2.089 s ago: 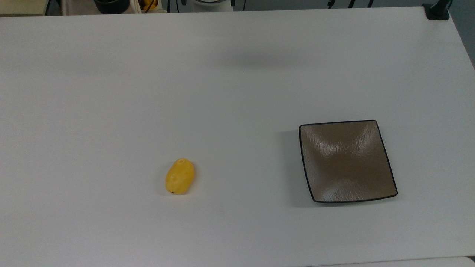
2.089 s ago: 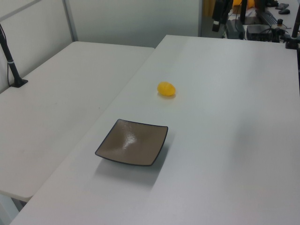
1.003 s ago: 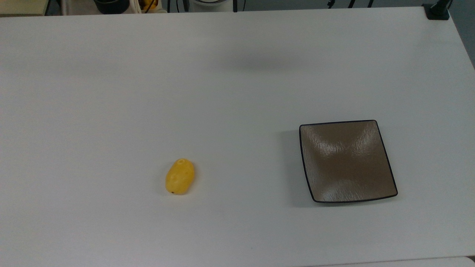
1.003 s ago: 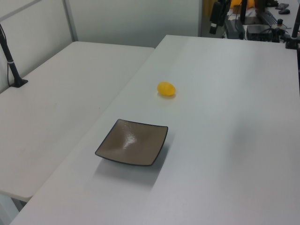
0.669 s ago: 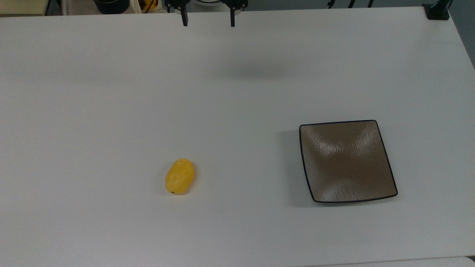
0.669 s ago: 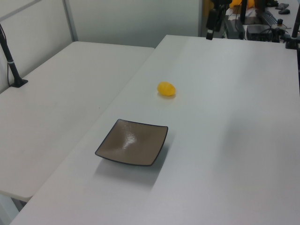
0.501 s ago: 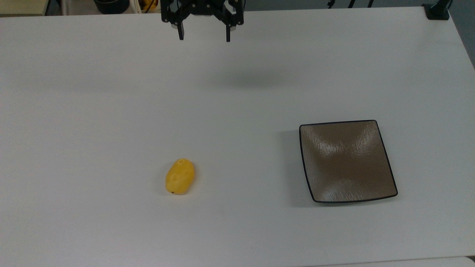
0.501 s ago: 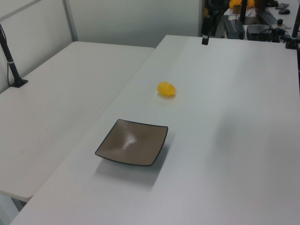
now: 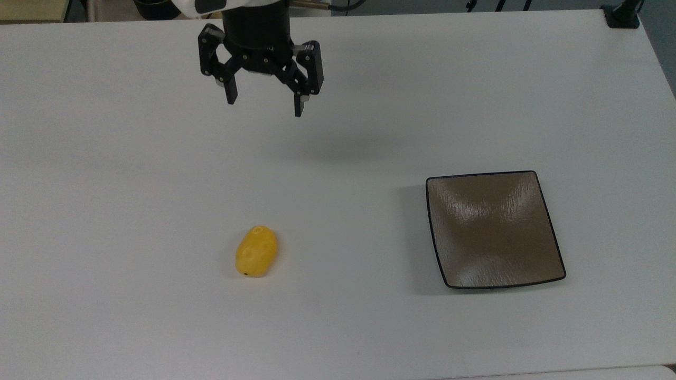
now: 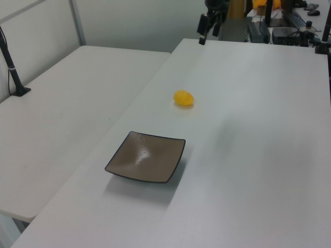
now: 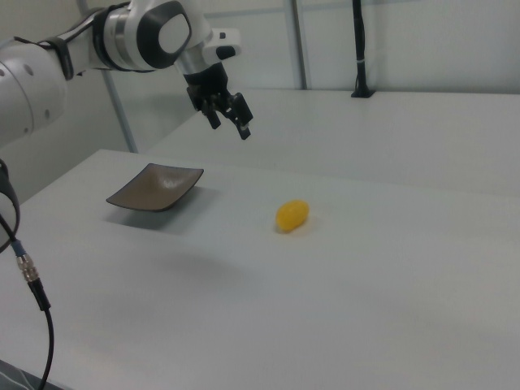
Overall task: Put potatoes on a ceramic plate
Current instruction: 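Move the open gripper down over the yellow potato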
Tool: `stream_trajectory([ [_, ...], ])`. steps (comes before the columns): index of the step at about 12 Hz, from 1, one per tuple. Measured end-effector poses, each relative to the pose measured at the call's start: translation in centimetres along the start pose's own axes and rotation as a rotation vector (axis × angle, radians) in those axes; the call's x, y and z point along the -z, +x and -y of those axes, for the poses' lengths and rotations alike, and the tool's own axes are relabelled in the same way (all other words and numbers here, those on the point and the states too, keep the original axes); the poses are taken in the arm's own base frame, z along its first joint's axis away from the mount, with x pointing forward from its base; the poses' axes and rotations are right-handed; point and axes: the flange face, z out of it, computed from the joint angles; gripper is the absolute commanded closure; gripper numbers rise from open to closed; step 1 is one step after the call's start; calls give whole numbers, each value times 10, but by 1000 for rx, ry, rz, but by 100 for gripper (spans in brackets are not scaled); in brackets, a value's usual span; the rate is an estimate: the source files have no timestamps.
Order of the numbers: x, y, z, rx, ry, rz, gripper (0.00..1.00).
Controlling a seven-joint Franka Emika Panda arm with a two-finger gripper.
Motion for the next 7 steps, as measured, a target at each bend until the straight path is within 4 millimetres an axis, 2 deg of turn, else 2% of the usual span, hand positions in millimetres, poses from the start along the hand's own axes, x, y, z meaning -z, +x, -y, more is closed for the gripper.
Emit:
stream_trajectory([
  [2, -24, 18, -1, -43, 4, -45, 0],
  [7, -105, 45, 0, -70, 5, -103, 0],
])
